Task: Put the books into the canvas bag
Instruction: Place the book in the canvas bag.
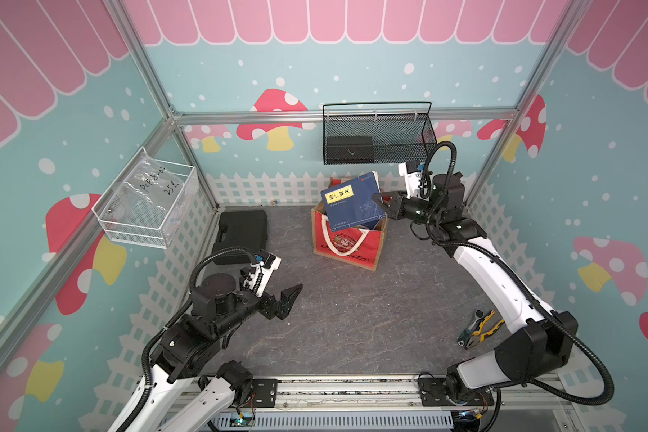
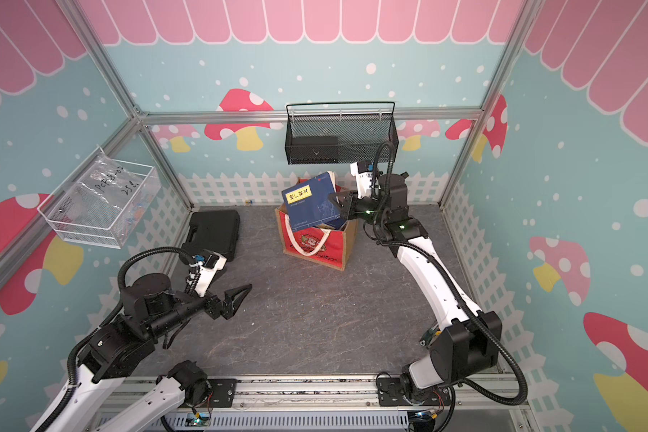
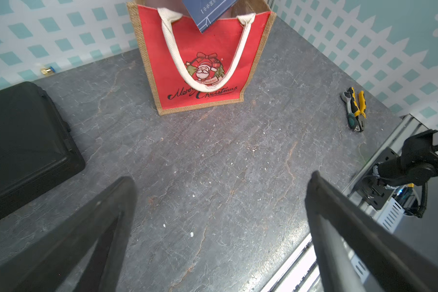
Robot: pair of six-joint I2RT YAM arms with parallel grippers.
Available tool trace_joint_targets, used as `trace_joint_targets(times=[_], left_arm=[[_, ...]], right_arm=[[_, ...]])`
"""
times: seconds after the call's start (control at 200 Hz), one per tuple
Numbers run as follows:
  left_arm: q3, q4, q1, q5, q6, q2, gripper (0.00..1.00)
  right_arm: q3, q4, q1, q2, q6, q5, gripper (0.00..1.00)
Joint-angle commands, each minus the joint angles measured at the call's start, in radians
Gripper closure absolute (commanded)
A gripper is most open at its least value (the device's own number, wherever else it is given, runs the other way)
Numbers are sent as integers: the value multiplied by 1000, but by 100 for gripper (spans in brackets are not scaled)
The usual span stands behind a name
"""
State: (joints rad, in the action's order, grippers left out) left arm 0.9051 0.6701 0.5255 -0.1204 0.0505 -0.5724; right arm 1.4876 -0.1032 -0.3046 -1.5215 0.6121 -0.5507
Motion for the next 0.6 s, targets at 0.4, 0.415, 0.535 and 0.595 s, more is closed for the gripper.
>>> trace_joint_targets(times=[0.4,0.415,0.535,0.595], left_arm=[[-28,-46,-19,-1,15,80,1],[-28,-47,-21,-3,15,81,1],[-31,-50,-28,-10,18,83,1],[-30,-53,-31,-17,19,82,1]], right_arm=[[-38,172,-11,-125,326,302,100],[-42,183,-10,-127,330,293,100],[-75,309,-16,-115,349,253,100],[-75,287,-18,-109,361,287,100]])
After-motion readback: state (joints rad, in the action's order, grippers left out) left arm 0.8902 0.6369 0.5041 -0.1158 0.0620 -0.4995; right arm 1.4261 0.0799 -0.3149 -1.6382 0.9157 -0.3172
